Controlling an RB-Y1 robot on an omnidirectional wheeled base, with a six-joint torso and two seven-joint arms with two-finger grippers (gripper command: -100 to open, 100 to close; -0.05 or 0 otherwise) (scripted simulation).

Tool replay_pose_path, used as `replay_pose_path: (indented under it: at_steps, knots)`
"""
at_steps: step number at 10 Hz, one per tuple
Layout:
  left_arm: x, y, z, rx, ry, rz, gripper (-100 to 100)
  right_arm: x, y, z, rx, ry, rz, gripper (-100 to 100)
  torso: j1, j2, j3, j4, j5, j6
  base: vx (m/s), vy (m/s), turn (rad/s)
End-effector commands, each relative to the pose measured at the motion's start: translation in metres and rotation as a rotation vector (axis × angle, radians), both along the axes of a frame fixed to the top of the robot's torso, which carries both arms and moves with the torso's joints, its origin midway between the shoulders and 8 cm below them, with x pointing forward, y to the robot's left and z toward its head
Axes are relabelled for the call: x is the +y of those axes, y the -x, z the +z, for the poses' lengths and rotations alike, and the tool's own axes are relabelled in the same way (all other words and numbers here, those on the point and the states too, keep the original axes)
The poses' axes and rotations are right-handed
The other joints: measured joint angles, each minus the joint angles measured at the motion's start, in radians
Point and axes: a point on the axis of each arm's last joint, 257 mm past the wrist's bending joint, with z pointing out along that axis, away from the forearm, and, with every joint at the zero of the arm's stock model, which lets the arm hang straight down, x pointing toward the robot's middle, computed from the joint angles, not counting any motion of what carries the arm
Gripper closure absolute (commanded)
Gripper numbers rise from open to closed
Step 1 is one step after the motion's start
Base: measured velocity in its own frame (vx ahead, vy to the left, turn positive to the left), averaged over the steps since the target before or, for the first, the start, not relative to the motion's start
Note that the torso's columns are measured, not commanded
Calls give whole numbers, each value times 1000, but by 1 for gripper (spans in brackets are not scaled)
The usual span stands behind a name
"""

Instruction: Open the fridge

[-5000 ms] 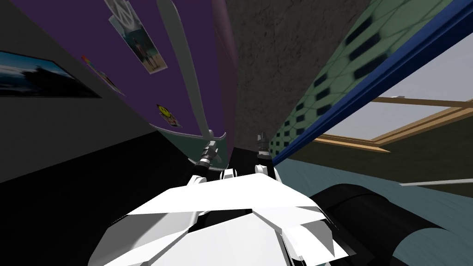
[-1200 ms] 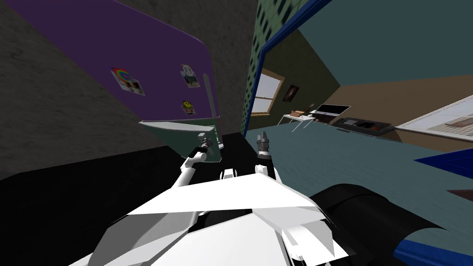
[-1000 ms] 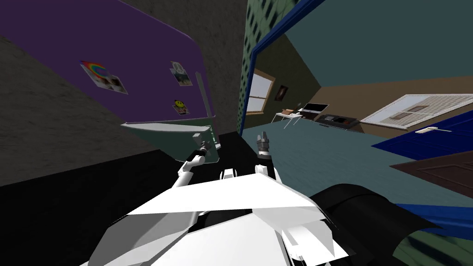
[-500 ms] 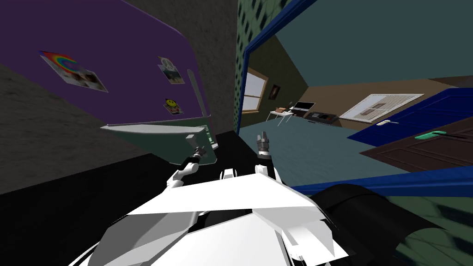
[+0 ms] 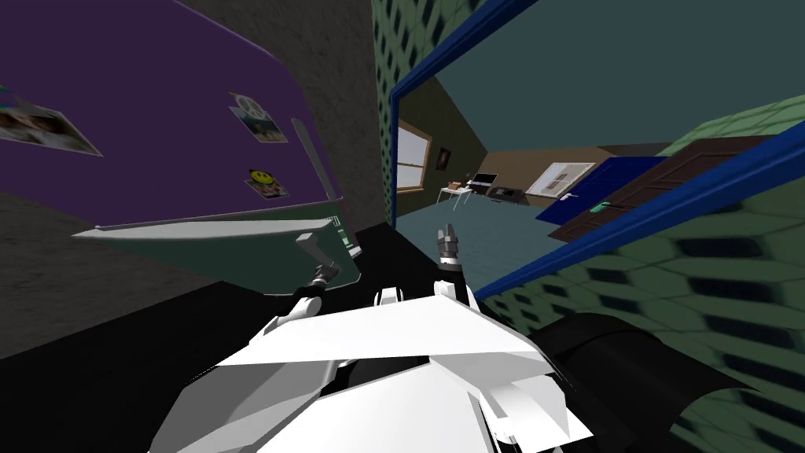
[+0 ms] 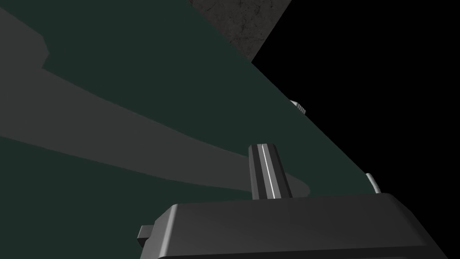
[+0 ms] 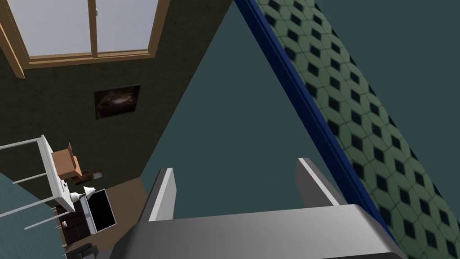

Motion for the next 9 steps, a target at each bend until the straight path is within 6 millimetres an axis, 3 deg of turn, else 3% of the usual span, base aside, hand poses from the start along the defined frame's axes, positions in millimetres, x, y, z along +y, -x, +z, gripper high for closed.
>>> replay_pose_path:
  at_steps: [1, 2, 4, 5, 6, 7, 9]
  knots:
    - [37, 7, 17, -46, -11, 41, 100, 0, 0, 0, 0, 0, 0, 0, -1, -5, -3, -2, 0, 0, 12, -9, 2]
    - [56, 42, -17, 28, 24, 75, 100, 0, 0, 0, 0, 0, 0, 0, -2, -6, -4, -2, -1, 0, -149, -14, -326]
    - [99, 66, -8, 9, 4, 130, 100, 0, 0, 0, 0, 0, 0, 0, -4, 9, 5, 3, -1, 1, -158, -33, -436]
    - [112, 72, -1, -6, -1, 149, 100, 0, 0, 0, 0, 0, 0, 0, -1, 3, 2, 1, -1, 0, -32, -2, -72]
    - [113, 72, 1, -14, 1, 153, 100, 0, 0, 0, 0, 0, 0, 0, 1, -4, -2, -1, 0, -1, 4, 8, 42]
    - [135, 112, -23, 45, 17, 196, 100, 0, 0, 0, 0, 0, 0, 0, 1, -5, -4, -2, 0, 0, -149, -58, -338]
    - [175, 145, -17, 58, 4, 256, 100, 0, 0, 0, 0, 0, 0, 0, -4, 9, 5, 2, -1, 0, -159, -42, -379]
